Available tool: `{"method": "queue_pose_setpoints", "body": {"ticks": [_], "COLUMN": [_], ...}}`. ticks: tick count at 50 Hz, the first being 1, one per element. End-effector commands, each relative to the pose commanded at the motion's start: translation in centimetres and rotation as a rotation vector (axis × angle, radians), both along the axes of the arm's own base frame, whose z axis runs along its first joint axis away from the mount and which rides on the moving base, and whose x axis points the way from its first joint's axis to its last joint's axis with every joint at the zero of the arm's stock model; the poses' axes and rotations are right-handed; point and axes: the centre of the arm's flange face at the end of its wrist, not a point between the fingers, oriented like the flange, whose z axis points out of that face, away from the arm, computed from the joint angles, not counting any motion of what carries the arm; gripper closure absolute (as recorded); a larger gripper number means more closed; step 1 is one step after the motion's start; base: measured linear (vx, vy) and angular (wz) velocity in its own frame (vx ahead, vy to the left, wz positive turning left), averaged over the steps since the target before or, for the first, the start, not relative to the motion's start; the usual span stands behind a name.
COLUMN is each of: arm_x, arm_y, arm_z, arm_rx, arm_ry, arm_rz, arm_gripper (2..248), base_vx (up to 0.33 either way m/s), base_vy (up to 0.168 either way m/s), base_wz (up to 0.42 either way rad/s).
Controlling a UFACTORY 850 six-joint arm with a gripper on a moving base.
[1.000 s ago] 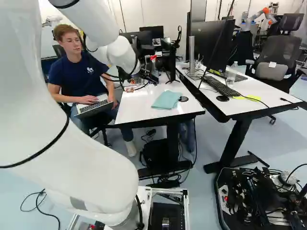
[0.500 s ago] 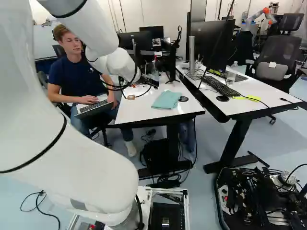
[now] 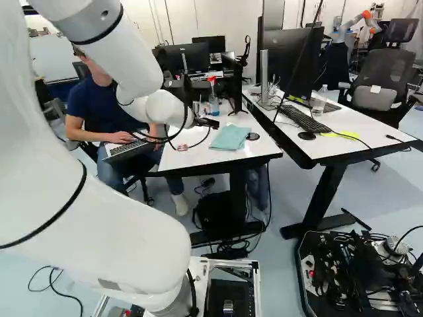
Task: Clean the table with the green towel
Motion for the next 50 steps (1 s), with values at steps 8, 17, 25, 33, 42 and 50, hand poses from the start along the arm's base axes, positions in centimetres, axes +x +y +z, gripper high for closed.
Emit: {"method": "queue_pose_setpoints", "body": {"ticks": [8,17,25,33,42,50], "arm_x": [-1.5,-3.2,-4.7,-6.0,-7.3,-8.4], "arm_y": [0.1,0.2,0.2,0.3,0.4,0.5], "arm_z": [-1.5,-3.1,-4.3,-5.3,-6.3,-7.0], "arm_rx": [-0.013,-0.024,-0.033,-0.039,-0.045,-0.049], "arm_ry": [-0.038,-0.077,-0.109,-0.137,-0.164,-0.186], "arm_rz": [0.008,0.017,0.026,0.033,0.042,0.048], "arm_gripper": [3,3,3,3,3,3], "base_vx": [0.0,0.0,0.0,0.0,0.0,0.0], "base_vy": [0.0,0.0,0.0,0.0,0.0,0.0], "base_wz": [0.0,0.0,0.0,0.0,0.0,0.0]}}
